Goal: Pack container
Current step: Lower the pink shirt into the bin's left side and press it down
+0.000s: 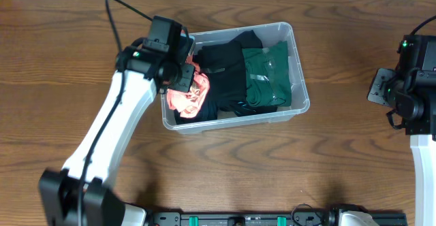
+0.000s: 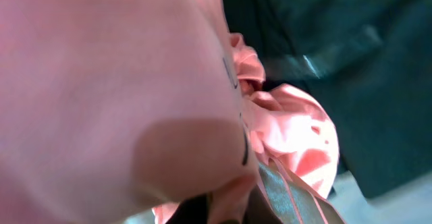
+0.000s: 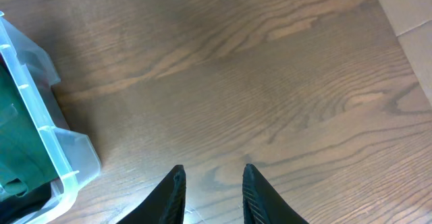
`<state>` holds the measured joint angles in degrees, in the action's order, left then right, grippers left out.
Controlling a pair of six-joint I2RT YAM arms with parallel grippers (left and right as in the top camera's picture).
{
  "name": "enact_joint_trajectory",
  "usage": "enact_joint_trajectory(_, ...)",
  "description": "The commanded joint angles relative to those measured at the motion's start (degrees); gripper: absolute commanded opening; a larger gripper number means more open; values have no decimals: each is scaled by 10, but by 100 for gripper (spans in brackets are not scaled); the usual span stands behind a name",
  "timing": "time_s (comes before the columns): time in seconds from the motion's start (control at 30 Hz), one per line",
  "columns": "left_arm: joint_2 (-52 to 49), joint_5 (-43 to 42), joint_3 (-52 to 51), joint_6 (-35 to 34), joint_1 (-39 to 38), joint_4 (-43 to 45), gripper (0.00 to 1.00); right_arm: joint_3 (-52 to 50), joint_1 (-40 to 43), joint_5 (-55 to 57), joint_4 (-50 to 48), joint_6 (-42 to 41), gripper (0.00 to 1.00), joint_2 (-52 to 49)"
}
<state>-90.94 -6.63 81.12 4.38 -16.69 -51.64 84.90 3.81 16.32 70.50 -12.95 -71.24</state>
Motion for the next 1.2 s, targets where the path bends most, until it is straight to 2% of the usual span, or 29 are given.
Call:
enact_joint_trajectory(0.0, 54, 7, 29, 7, -5, -9, 6, 0, 5, 2, 0, 3, 27, 0)
enact_joint_trajectory(0.17, 101, 7, 42, 7, -5, -6, 6, 0, 5, 2, 0, 3, 27, 0)
enact_joint_trajectory(0.3, 95, 7, 42, 7, -5, -8, 6, 0, 5, 2, 0, 3, 27, 0)
enact_joint_trajectory(0.73, -34, 14, 42, 16, -5, -10, 6, 0, 5, 2, 0, 3, 27, 0)
enact_joint_trajectory(0.77, -50, 16, 42, 16, -5, -8, 10, 0, 5, 2, 0, 3, 27, 0)
enact_joint_trajectory(0.8, -65, 16, 42, 16, -5, -6, 22, 0, 5, 2, 0, 3, 27, 0)
enact_joint_trajectory(0.83, -81, 18, 42, 17, -5, -2, 46, 0, 5, 2, 0, 3, 27, 0)
enact_joint_trajectory(0.87, -92, 26, 42, 17, -5, 2, 64, 0, 5, 2, 0, 3, 27, 0)
enact_joint_trajectory(0.93, -106, 49, 42, 16, -5, 7, 87, 0, 5, 2, 0, 3, 27, 0)
enact_joint_trajectory(1.0, -102, 59, 43, 16, -5, 4, 99, 0, 5, 2, 0, 3, 27, 0)
enact_joint_trajectory(1.17, -48, 63, 68, 3, -5, -14, 98, 0, 5, 2, 0, 3, 27, 0)
